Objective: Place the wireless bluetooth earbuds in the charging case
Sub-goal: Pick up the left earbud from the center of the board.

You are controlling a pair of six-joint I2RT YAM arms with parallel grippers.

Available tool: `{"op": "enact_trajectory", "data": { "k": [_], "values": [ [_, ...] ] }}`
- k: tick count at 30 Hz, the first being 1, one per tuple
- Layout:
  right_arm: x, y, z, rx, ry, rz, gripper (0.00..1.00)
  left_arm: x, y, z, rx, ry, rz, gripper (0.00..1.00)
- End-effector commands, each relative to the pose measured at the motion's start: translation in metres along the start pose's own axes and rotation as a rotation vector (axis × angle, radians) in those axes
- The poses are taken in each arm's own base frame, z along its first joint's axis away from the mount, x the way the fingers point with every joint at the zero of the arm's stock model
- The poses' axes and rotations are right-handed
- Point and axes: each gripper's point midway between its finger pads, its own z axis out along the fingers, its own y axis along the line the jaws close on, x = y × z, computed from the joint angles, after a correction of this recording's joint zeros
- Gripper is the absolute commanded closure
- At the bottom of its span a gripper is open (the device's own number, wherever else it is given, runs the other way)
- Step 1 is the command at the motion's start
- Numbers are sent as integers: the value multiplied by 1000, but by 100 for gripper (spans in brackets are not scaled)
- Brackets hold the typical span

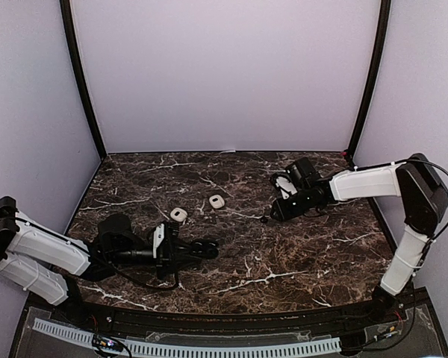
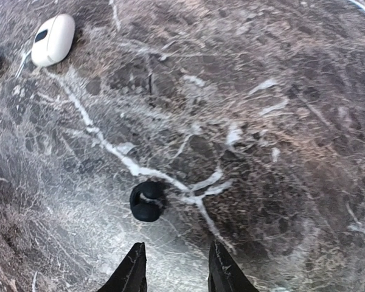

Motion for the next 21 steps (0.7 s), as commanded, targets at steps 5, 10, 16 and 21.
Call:
{"op": "enact_trajectory", "data": {
  "k": [5,10,16,21],
  "values": [
    [-12,41,-7,-85,-21,-110,67,-6,4,-4,-30,-21,15,82],
    [-8,46,3,-37,23,-120,71,-6,4,-3,-23,-14,8,82],
    [-9,56,18,-12,56,-121,71,-5,4,-2,-20,-9,4,82],
    [-10,53,27,22,76,-106,70,-4,4,-2,-22,-5,2,82]
  ]
}}
